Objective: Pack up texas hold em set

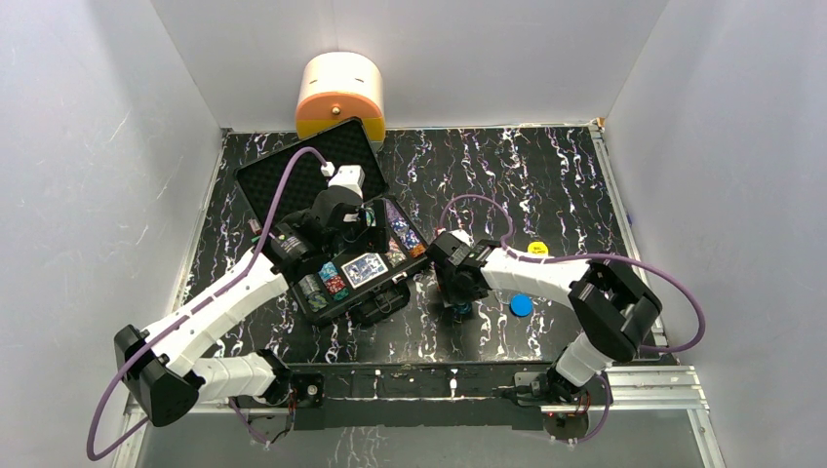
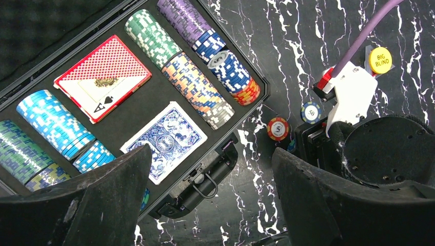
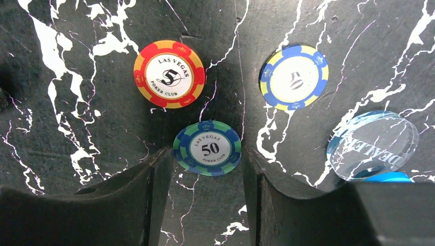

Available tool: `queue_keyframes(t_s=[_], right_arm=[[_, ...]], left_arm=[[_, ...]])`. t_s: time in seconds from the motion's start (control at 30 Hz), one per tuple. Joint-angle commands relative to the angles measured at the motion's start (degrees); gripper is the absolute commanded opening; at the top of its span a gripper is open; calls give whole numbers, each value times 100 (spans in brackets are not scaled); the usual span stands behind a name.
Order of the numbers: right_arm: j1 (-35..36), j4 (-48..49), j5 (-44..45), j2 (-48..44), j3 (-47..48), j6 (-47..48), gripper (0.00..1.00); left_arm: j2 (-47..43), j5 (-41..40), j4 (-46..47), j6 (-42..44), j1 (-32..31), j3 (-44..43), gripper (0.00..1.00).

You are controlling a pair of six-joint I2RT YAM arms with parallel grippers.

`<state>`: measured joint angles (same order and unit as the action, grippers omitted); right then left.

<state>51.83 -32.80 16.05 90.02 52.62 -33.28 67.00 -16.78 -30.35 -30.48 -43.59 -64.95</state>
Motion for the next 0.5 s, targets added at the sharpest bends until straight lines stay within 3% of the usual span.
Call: queue_keyframes(t_s=[0.0,0.23,0.47], right_arm=[[11,90,-18,36,72,-127,61],[11,37,70,-25,95,-247,74],[-6,78,355,133,64,-582,75]], left_arm=[[-51,-86,21,50,26,61,86],[-43,-90,31,59,26,71,86],[16,-91,36,105,31,48,86]])
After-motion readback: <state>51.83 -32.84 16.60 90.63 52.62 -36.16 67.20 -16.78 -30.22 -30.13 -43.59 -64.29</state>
